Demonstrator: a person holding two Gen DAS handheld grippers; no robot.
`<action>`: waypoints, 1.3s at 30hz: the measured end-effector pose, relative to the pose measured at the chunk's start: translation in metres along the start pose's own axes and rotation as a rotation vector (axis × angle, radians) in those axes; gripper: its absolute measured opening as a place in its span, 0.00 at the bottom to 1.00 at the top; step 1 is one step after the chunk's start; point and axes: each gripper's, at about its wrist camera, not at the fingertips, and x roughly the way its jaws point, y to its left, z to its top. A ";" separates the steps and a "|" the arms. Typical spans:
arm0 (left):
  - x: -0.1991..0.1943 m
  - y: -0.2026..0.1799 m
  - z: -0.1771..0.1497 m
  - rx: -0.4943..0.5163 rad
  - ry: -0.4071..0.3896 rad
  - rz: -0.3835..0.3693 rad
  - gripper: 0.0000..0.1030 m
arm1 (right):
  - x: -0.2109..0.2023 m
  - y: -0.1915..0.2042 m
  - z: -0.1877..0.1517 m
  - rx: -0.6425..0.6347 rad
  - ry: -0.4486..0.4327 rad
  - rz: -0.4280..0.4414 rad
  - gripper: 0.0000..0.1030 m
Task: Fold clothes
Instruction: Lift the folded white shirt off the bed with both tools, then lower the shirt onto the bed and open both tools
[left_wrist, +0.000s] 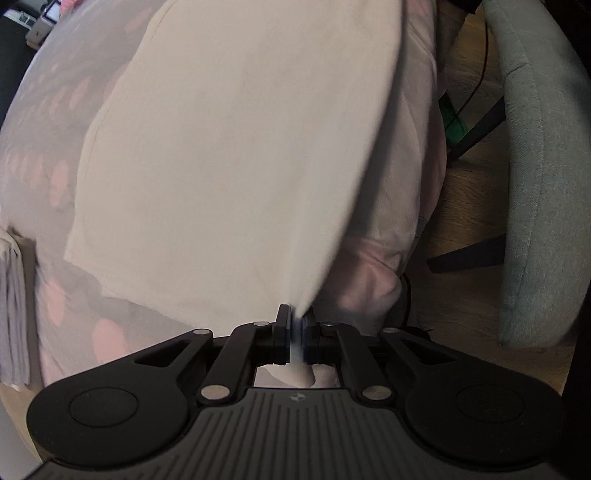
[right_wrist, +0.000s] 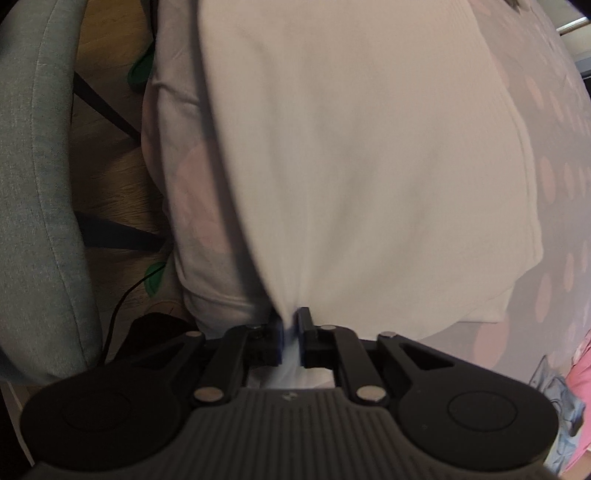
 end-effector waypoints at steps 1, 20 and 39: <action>0.004 0.001 0.000 -0.010 0.008 -0.009 0.10 | 0.000 0.000 0.000 0.002 0.000 0.011 0.20; -0.065 0.113 -0.003 -0.676 -0.411 -0.020 0.44 | -0.077 -0.105 -0.031 0.689 -0.380 0.119 0.49; 0.005 0.194 -0.009 -1.081 -0.247 -0.003 0.46 | 0.041 -0.238 -0.113 1.516 -0.377 0.169 0.65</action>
